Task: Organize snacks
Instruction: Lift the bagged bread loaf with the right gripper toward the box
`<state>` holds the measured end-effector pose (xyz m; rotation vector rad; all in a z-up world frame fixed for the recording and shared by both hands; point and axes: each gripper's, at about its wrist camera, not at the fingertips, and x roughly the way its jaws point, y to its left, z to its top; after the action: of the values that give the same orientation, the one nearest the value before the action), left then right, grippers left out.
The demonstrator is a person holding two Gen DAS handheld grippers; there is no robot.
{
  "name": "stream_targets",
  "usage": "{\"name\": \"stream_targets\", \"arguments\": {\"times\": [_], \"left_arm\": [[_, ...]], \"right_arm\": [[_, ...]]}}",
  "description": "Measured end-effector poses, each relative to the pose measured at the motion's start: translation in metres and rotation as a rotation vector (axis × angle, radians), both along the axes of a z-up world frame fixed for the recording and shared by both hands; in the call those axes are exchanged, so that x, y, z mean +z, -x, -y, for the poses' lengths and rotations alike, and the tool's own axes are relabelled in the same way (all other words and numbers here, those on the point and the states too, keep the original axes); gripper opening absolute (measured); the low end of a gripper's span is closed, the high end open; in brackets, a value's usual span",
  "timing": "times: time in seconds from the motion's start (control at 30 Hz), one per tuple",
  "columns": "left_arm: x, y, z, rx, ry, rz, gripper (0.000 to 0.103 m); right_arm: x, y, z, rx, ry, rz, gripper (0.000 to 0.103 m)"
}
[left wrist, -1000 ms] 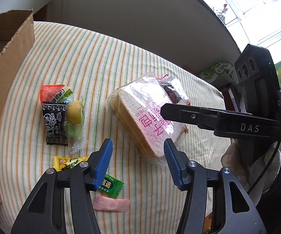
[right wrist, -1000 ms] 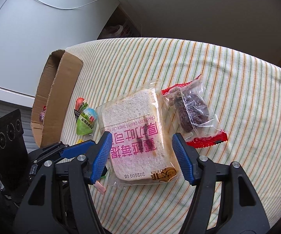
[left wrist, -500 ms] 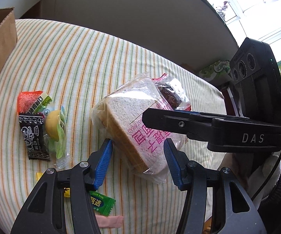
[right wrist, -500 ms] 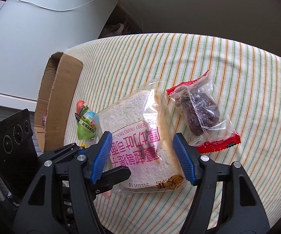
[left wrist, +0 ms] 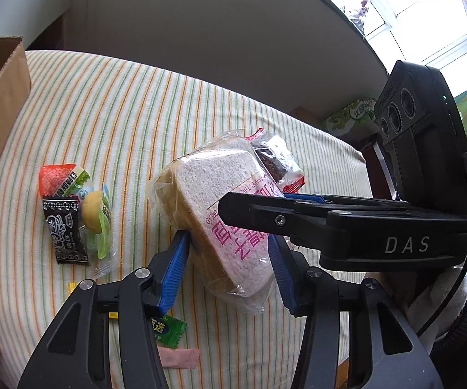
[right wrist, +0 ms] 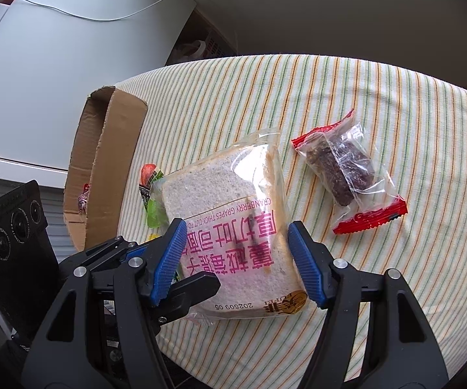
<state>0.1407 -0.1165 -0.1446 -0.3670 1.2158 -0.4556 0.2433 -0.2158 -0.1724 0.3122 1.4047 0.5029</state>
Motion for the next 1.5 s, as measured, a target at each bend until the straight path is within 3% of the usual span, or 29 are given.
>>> {"name": "stream_targets", "arguments": {"times": [0.3, 0.7, 1.13, 1.5], "left_arm": [[0.025, 0.009, -0.029, 0.011, 0.014, 0.028, 0.048], [0.054, 0.024, -0.086, 0.074, 0.018, 0.077, 0.048], [0.064, 0.025, -0.149, 0.201, 0.029, 0.105, 0.048], [0.064, 0.015, -0.217, 0.302, 0.031, 0.110, 0.048]], "right_arm": [[0.026, 0.008, -0.023, 0.026, 0.002, 0.025, 0.069], [0.060, 0.012, -0.085, 0.096, -0.006, 0.057, 0.069], [0.080, 0.000, -0.176, 0.215, -0.005, 0.083, 0.069], [0.080, -0.026, -0.245, 0.292, 0.003, 0.092, 0.069]]}}
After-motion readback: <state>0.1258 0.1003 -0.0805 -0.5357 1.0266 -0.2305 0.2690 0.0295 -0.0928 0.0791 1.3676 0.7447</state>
